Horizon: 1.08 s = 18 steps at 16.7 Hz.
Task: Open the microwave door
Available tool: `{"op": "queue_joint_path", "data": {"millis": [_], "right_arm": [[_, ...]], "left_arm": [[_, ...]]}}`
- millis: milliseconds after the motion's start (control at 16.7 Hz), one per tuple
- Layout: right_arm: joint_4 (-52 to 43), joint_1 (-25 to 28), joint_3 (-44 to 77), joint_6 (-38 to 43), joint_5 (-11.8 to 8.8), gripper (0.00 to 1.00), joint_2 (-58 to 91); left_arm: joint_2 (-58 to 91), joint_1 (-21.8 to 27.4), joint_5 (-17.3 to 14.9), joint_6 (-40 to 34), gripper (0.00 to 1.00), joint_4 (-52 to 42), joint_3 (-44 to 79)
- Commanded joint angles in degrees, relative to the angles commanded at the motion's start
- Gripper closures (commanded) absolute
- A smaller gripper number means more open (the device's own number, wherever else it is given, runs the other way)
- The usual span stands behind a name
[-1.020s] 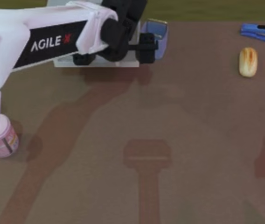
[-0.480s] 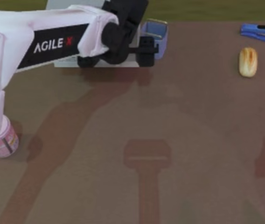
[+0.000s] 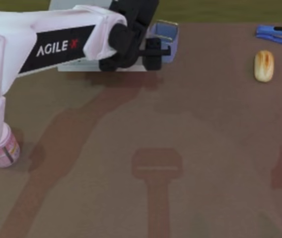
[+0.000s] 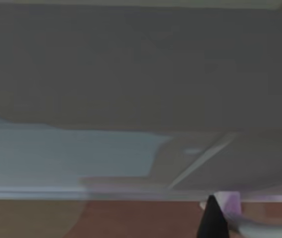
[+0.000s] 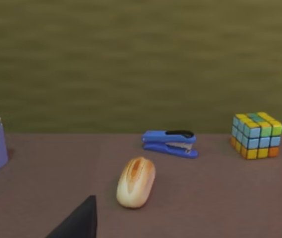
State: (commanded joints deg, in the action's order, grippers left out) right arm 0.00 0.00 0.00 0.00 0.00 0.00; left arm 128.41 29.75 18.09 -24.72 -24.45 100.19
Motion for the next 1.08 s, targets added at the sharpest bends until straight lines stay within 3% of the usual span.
{"op": "queue_joint_path", "data": {"millis": [120,540,600,1080], "right_arm": [[0.0,0.0,0.0,0.0,0.0,0.0,0.0],[0.0,0.0,0.0,0.0,0.0,0.0,0.0],[0.0,0.0,0.0,0.0,0.0,0.0,0.0],[0.0,0.0,0.0,0.0,0.0,0.0,0.0]], "left_arm": [[0.0,0.0,0.0,0.0,1.0,0.0,0.0],[0.0,0.0,0.0,0.0,1.0,0.0,0.0],[-1.68,1.95,-0.91,-0.22,1.0,-0.5,-3.14],[-5.36,1.7,1.1,-1.45,1.0,2.86,-8.69]]}}
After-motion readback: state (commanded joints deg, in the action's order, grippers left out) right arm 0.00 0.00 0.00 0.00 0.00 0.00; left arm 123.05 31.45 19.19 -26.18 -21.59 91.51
